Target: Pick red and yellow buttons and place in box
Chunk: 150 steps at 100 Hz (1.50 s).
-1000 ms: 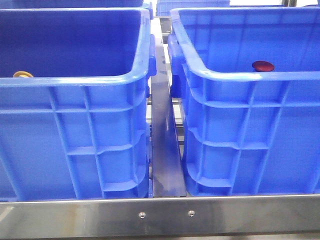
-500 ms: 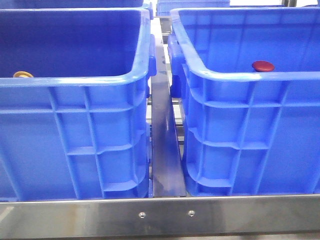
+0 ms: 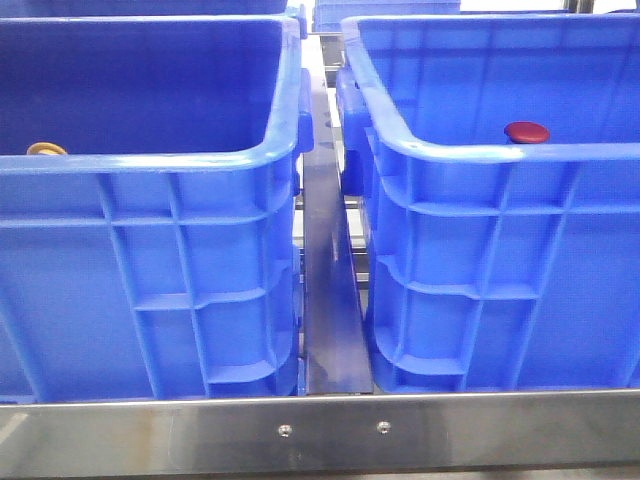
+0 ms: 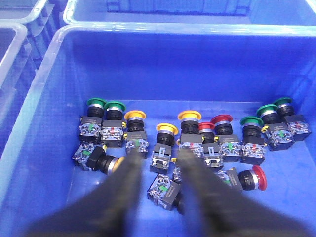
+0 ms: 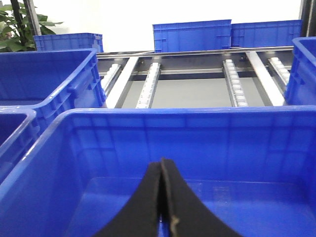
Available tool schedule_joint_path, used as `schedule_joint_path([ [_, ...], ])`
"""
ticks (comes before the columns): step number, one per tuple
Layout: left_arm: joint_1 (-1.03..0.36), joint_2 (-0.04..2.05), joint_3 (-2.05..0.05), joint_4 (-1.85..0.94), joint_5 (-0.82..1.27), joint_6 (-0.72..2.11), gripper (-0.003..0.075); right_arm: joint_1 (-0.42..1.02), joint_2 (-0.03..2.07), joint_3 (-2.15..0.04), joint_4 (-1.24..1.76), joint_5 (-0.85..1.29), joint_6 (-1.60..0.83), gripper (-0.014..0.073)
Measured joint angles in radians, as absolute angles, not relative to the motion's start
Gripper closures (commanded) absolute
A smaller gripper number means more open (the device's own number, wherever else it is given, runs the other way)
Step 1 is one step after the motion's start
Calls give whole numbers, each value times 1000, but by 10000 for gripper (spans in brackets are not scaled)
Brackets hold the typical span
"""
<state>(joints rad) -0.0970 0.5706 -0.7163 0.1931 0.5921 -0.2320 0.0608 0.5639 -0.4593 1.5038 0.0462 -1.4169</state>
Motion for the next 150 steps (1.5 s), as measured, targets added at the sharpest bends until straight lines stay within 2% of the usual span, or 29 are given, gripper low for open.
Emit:
schedule_joint_path([
  [4,-97,571,-716,193,592,-232,162,61,564,-459,1504,51,-1417,698],
  [11,-97,580,-716,191,592,-232,110,61,564,-459,1504,57,-1418,698],
  [51,-115,823,-774,111,581,-225,113,61,564,-459,1504,57,-1417,698],
  [75,-213,1080,-896,127,579,-200,113,61,564,-459,1504,58,-1417,698],
  [112,-217,1460,-1096,161,613,-197,113,61,564,-459,1504,58,-1419,698],
  [150,-216,1624,-1142,181,611,-197,113,61,564,-459,1504,58,-1416,698],
])
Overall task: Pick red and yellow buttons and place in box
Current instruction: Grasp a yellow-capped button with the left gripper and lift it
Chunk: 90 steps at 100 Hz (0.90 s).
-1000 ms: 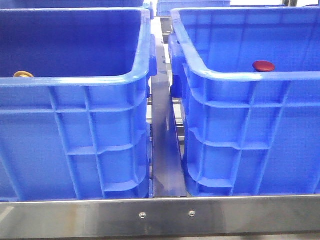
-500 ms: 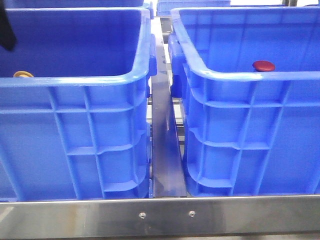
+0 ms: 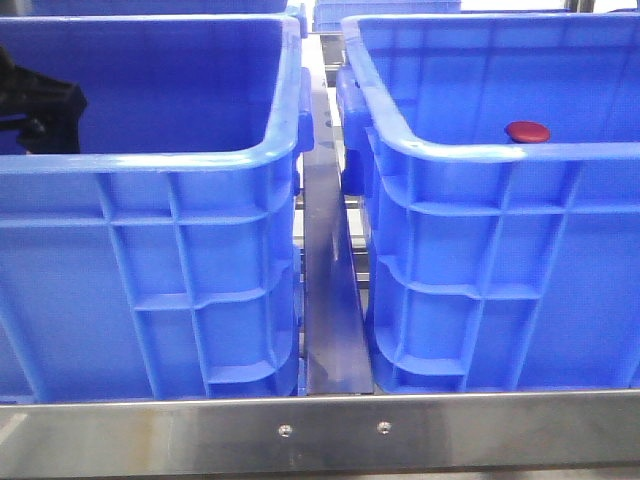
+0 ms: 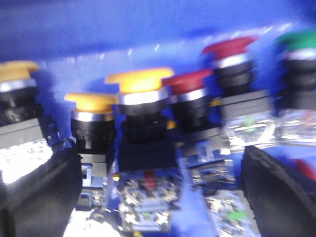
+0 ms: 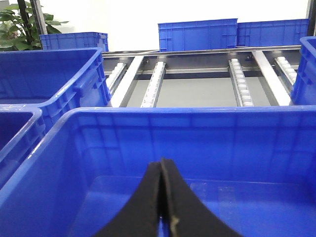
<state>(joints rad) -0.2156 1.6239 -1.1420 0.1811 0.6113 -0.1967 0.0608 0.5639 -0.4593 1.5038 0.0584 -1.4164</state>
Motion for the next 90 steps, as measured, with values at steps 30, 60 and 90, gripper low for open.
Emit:
schedule_joint_path([
  [30,-216,1677,-1144,185,596,-204,125,61,564,-459,1504,58,-1419,698],
  [60,-216,1686,-1144,186,589,-204,440,61,564,-459,1504,58,-1416,698],
  [90,-216,1664,-1146,188,619,-204,739,61,564,-459,1504,58,-1419,698],
])
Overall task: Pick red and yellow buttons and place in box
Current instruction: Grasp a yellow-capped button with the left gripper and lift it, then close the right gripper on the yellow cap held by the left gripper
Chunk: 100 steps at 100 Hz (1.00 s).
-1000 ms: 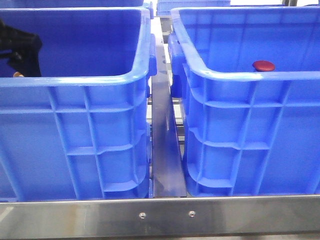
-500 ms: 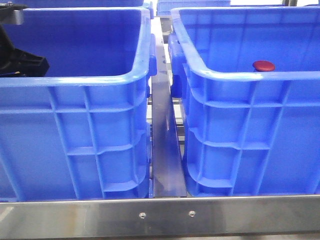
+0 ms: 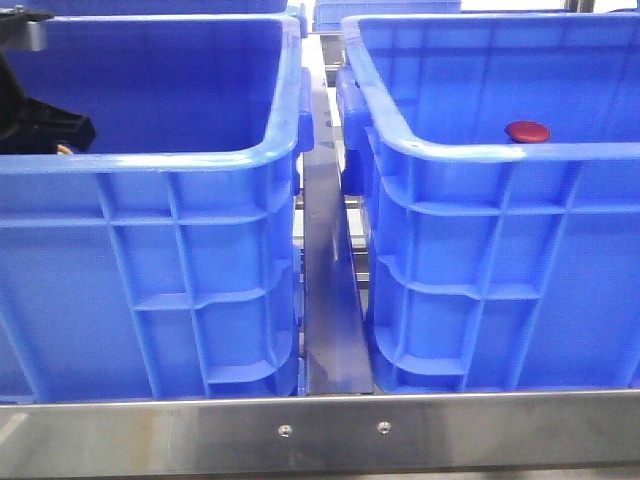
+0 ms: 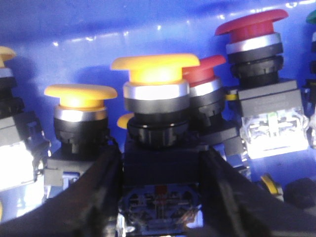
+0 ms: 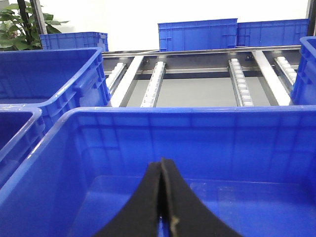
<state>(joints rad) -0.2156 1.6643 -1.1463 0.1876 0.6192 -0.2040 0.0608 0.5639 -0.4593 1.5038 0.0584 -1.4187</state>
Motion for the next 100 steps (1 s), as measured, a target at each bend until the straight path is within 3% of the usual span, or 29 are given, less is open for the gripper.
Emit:
schedule_joint_path([
  [45,-277,1225,-1146,178,697,-200,739,61,564,-459,1504,58,-1416,698],
  [68,-478,1087,-1146,173,712,-192,739,61,564,-459,1504,58,-1418,697],
  [100,-850,1147,-1146,167,599,-183,739,61,564,-459,1504,58,-1416,697],
])
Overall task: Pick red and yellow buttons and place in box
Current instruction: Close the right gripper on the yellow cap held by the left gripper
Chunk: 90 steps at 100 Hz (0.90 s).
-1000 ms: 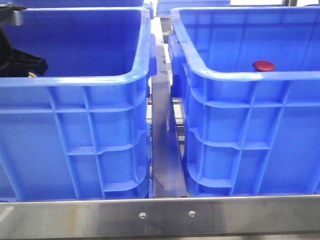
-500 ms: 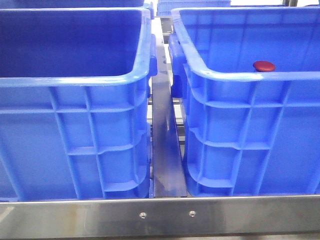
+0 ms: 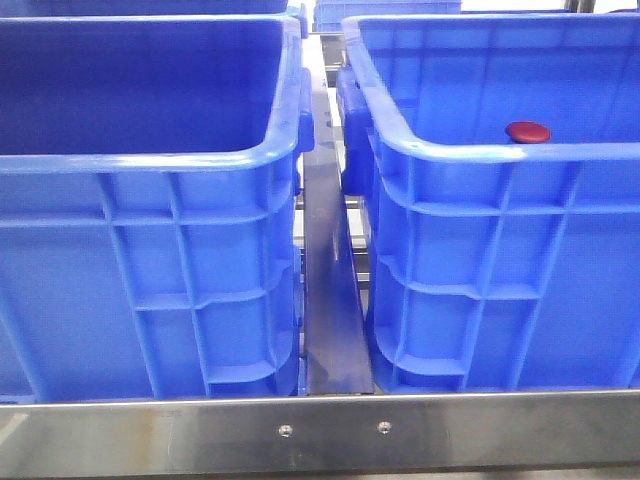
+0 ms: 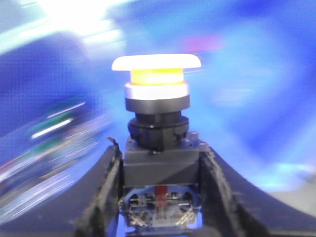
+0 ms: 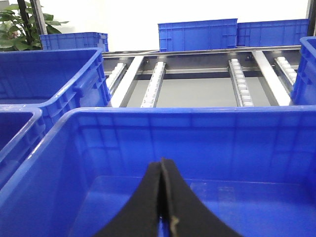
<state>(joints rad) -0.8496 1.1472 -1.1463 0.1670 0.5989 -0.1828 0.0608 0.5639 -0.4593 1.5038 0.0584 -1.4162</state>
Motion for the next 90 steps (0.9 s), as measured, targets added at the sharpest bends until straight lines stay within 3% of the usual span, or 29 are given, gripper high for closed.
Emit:
schedule_joint_path([
  [15,-967,1221,-1146,181,572,-180,739,61,564,-459,1504,58,-1416,689],
  [27,-1007,1266,-1146,186,568,-179,739,61,564,-459,1504,58,-1419,586],
  [34,-1009,1278,-1146,188,565,-179,739,61,564,-459,1504,59,-1419,461],
  [49,-1009,1282,-1146,192,565,-179,739,61,564,-459,1520,83,-1419,102],
  [58,-1009,1282,-1146,192,565,-179,739,61,564,-459,1547,106,-1419,-19],
  [90,-1009,1282,-1146,192,564,-179,739,61,572,-463,1788,313,-1404,-15],
])
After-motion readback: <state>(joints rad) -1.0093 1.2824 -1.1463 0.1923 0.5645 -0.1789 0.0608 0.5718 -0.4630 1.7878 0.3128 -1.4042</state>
